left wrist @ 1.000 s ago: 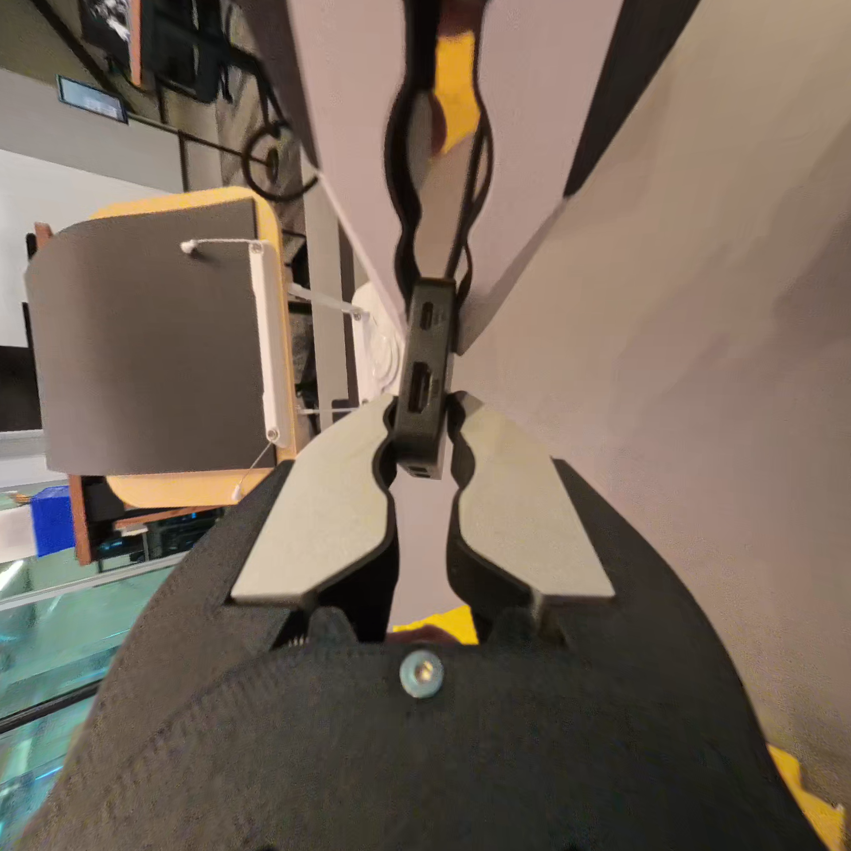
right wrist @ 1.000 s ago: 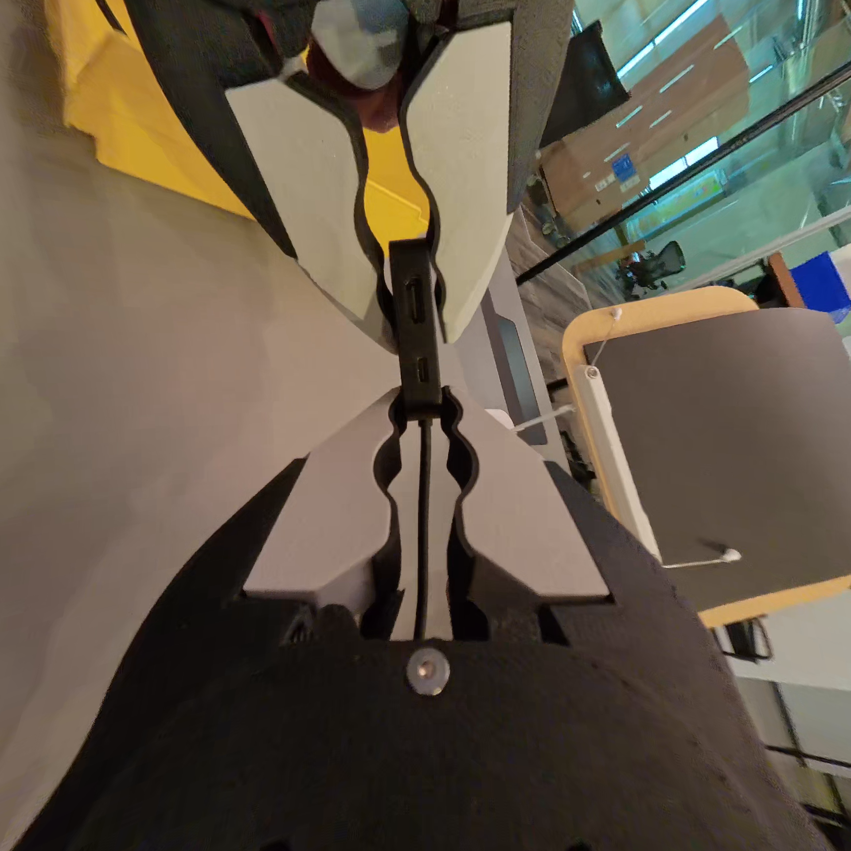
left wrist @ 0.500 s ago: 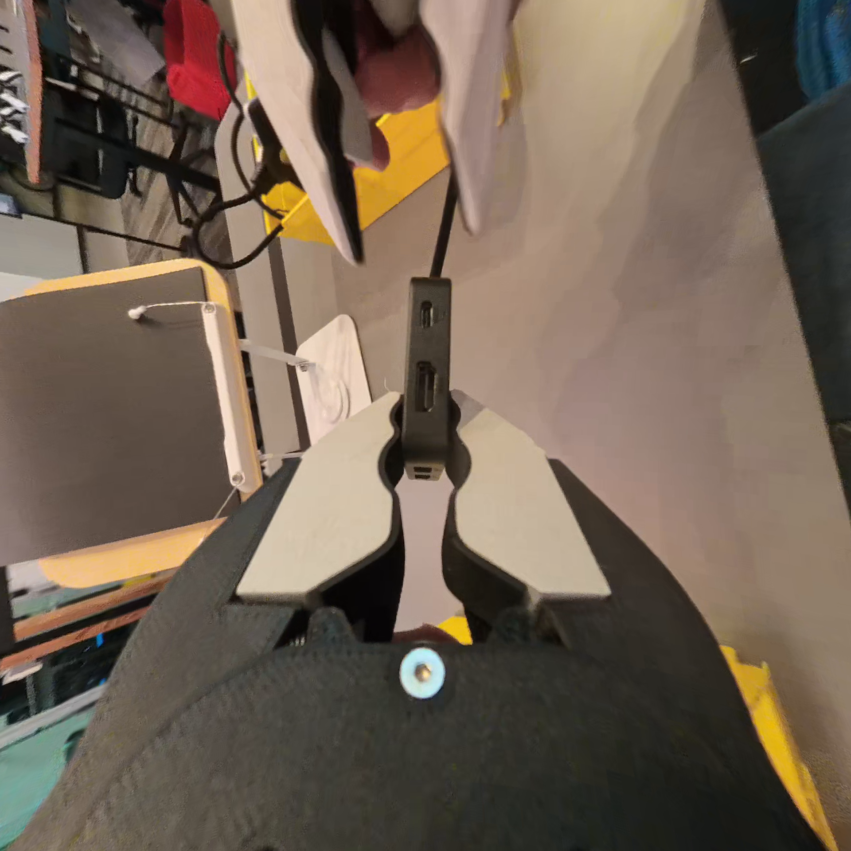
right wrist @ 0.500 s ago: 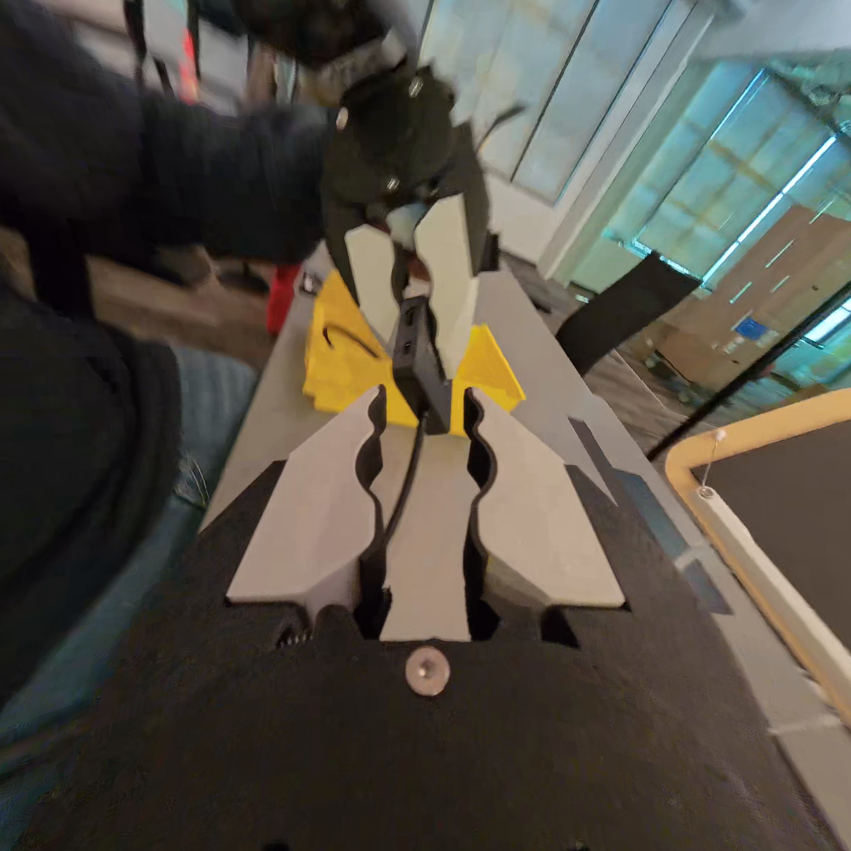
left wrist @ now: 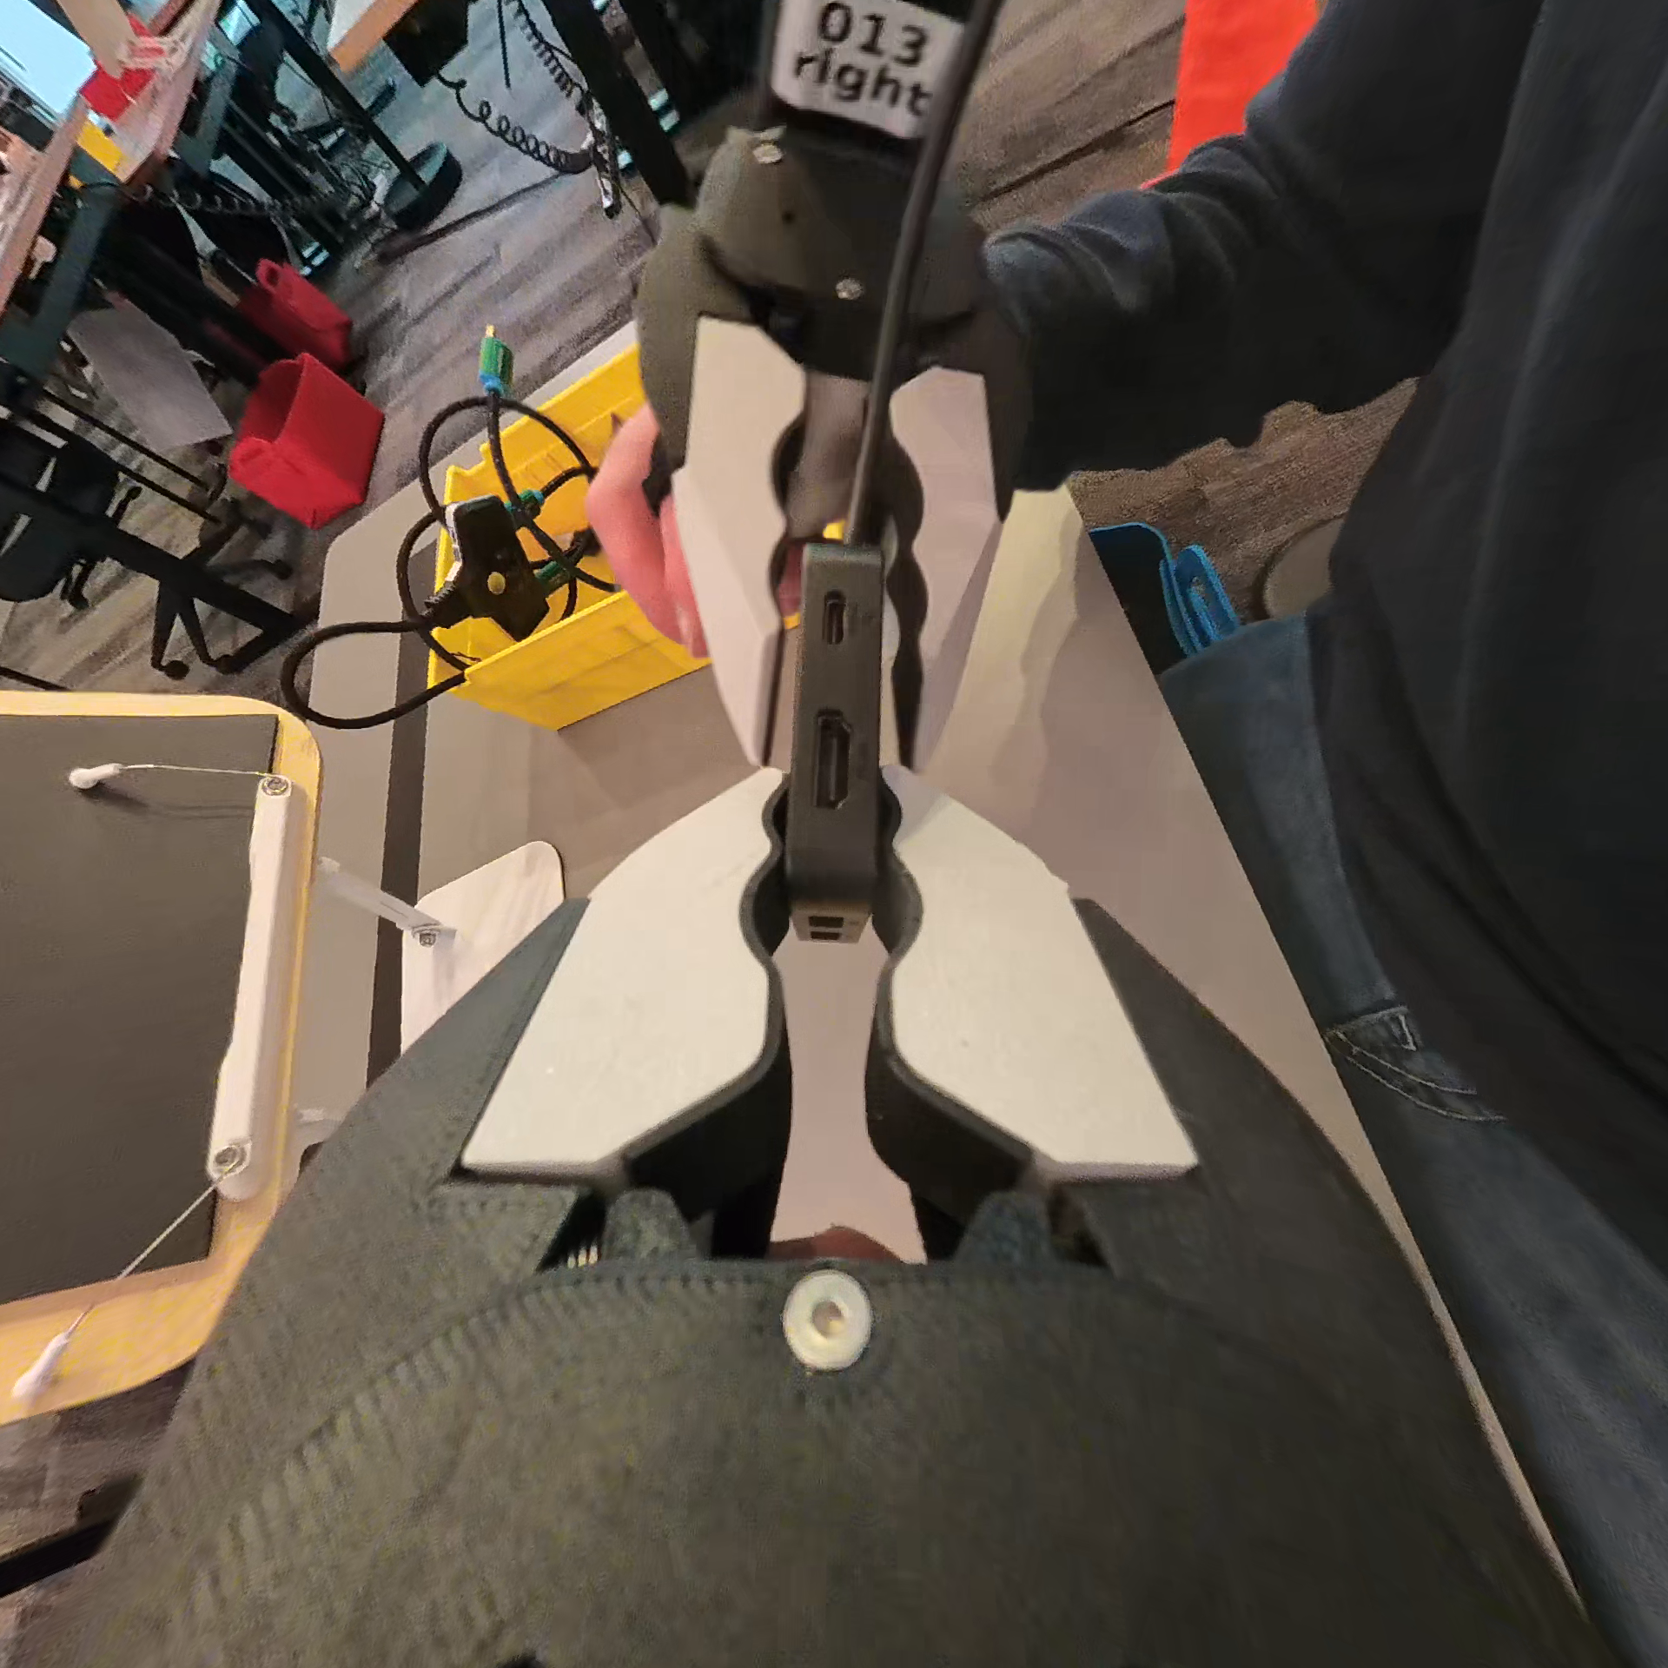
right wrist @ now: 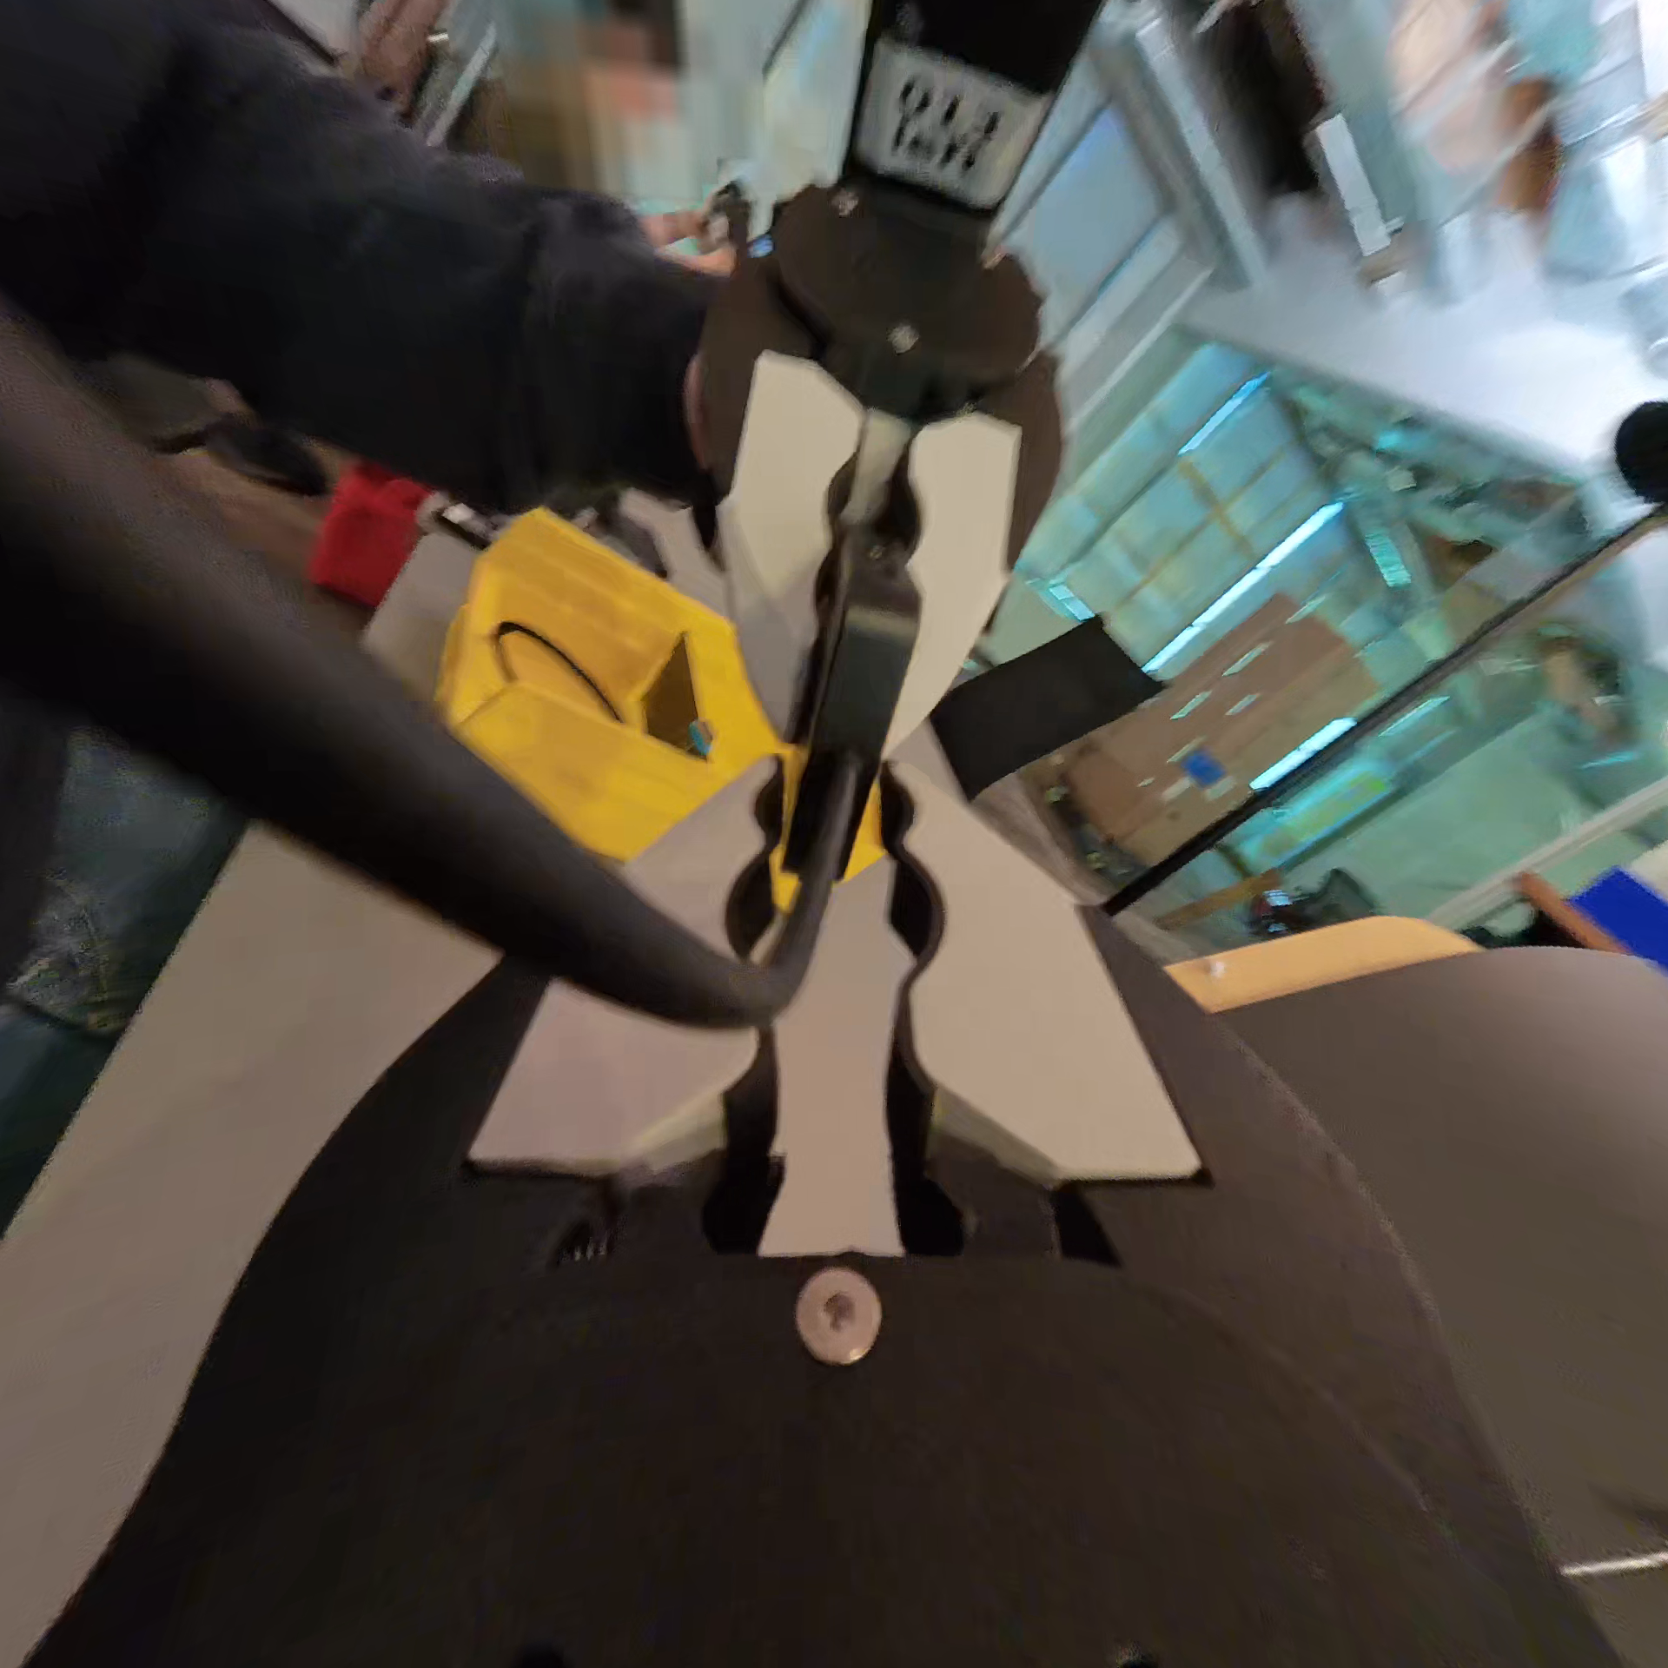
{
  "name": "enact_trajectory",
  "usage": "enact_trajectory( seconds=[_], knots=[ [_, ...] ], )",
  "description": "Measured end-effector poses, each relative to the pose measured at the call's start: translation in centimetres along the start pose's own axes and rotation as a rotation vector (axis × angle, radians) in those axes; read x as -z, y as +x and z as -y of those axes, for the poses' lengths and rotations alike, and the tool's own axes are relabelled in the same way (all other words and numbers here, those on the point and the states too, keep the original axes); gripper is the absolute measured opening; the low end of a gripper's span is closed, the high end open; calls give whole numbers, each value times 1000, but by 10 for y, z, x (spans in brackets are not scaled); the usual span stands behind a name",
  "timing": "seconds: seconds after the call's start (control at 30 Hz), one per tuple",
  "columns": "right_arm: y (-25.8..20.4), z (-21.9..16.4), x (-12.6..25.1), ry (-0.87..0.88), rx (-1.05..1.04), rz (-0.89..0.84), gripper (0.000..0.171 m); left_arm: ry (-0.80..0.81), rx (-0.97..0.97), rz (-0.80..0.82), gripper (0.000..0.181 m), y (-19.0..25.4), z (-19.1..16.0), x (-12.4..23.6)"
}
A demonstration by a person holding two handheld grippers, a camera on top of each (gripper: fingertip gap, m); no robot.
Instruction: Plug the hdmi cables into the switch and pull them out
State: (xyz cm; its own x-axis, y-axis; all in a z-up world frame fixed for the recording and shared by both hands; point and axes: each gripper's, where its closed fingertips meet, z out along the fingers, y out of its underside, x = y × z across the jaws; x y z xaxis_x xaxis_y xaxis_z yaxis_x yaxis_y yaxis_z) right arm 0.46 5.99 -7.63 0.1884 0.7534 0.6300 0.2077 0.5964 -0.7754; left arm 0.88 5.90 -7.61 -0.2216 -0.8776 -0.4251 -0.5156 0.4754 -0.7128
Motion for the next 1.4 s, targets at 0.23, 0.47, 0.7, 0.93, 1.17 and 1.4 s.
enact_trajectory(
  seconds=[0.23,0.47,0.7,0.93,1.17,1.4],
  knots=[
    [12,-21,-1,-146,40,-95,11,-68,50,79,24,-15,-22,-8],
    [13,-46,2,-389,85,-99,10,-253,-97,249,20,-24,-34,-17],
    [-5,-39,4,-257,-140,92,32,-288,-199,215,14,-10,-34,-22],
    [-30,-31,2,-153,-391,417,75,-327,-360,111,14,13,-8,-26],
    [-67,-52,-4,-220,-377,634,73,-432,-464,18,14,23,-28,-43],
    [-48,-114,-22,-406,-448,452,72,-532,-342,72,22,-5,-87,-54]
  ],
)
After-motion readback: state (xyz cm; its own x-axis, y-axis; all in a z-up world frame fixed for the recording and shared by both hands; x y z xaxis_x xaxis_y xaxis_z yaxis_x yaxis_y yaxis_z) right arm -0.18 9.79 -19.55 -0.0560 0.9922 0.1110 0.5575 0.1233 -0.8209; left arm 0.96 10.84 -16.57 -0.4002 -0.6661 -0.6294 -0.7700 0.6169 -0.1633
